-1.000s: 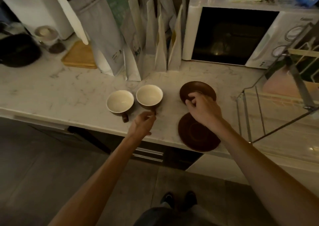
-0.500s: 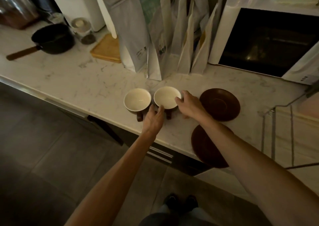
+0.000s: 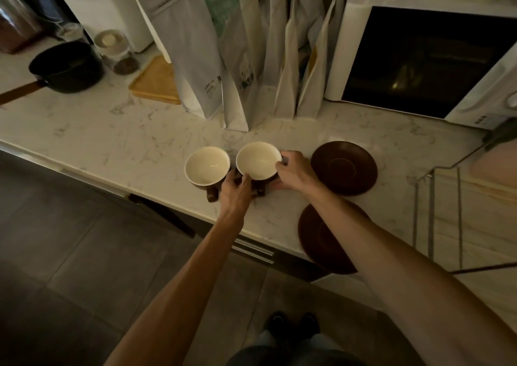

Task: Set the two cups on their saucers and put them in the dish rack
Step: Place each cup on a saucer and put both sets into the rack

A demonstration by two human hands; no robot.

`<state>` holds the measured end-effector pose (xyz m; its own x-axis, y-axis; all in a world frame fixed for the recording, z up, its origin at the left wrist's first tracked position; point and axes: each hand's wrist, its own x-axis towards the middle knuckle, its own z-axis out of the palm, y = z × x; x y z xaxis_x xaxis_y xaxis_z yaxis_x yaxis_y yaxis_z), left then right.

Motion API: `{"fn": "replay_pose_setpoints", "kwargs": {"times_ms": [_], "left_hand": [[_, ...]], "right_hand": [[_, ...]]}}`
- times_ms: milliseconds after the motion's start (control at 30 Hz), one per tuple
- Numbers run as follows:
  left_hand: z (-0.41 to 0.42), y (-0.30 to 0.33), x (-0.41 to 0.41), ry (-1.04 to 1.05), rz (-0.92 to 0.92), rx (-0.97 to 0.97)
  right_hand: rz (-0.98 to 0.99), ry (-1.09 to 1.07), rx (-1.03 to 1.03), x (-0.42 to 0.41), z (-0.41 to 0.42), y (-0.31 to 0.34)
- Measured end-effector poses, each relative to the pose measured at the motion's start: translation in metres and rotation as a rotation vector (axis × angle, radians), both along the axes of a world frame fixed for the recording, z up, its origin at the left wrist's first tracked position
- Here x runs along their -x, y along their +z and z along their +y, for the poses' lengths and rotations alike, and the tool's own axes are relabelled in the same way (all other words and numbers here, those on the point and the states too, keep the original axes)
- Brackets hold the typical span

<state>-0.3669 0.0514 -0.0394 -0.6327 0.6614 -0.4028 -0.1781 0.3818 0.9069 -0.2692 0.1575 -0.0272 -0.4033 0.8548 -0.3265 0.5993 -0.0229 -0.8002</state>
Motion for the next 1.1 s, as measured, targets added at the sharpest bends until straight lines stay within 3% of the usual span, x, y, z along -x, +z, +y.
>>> {"fn": "replay_pose_setpoints", "kwargs": {"times_ms": [433,767,1100], "left_hand": [[0.03,0.019,-0.017,-0.129,-0.076,-0.097],[0.075,0.028,-0.064,-0.423,-0.092,-0.1],[0.103,0.02,-0.082,-0.494,-0.085,-0.036]], "right_hand": [[0.146,-0.167,-0.037,-0.058,0.011,0.019],[0.113,-0.373,-0.084,-0.13,0.027,0.023],[0.108,-0.464,-0.036,-0.15,0.041,0.007]]}}
